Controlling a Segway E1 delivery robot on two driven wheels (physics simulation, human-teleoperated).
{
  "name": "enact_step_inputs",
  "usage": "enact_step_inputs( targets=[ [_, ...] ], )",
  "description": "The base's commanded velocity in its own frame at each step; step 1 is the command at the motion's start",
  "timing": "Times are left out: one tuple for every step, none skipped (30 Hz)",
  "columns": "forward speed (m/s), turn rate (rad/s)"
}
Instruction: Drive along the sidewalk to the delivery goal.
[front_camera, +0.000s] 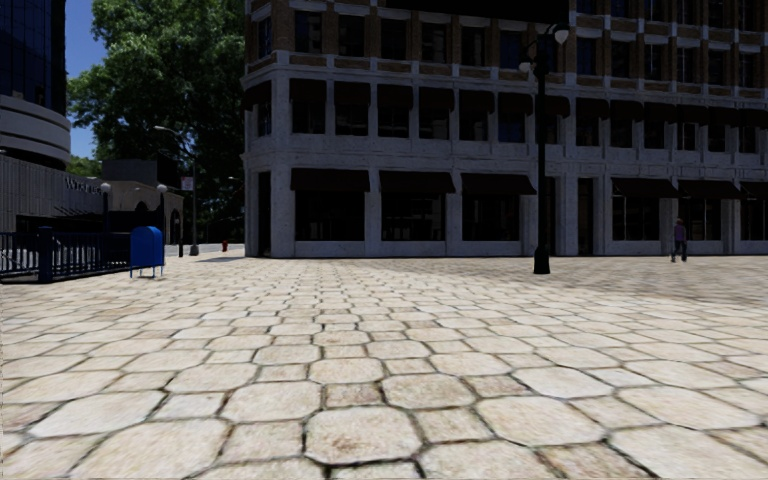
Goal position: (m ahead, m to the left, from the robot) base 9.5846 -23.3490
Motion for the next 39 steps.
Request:
enact_step_inputs(
  targets=[
    [2.00,0.00],
    [2.00,0.00],
    [2.00,0.00],
    [2.00,0.00],
    [2.00,0.00],
    [2.00,0.00],
    [2.00,0.00],
    [2.00,0.00],
    [2.00,0.00],
    [2.00,0.00],
    [2.00,0.00],
    [2.00,0.00],
    [2.00,0.00],
    [2.00,0.00],
    [2.00,0.00],
    [2.00,0.00],
    [2.00,0.00],
    [2.00,0.00],
    [2.00,0.00],
    [2.00,0.00],
    [2.00,0.00],
    [2.00,0.00],
    [2.00,0.00],
    [2.00,0.00],
    [2.00,0.00],
    [2.00,0.00],
    [2.00,0.00],
    [2.00,0.00],
    [2.00,0.00],
    [2.00,0.00],
    [2.00,0.00],
    [2.00,0.00],
    [2.00,0.00],
    [2.00,0.00],
    [2.00,0.00],
    [2.00,0.00],
    [2.00,0.00],
    [2.00,0.00],
    [2.00,0.00]
  ],
)
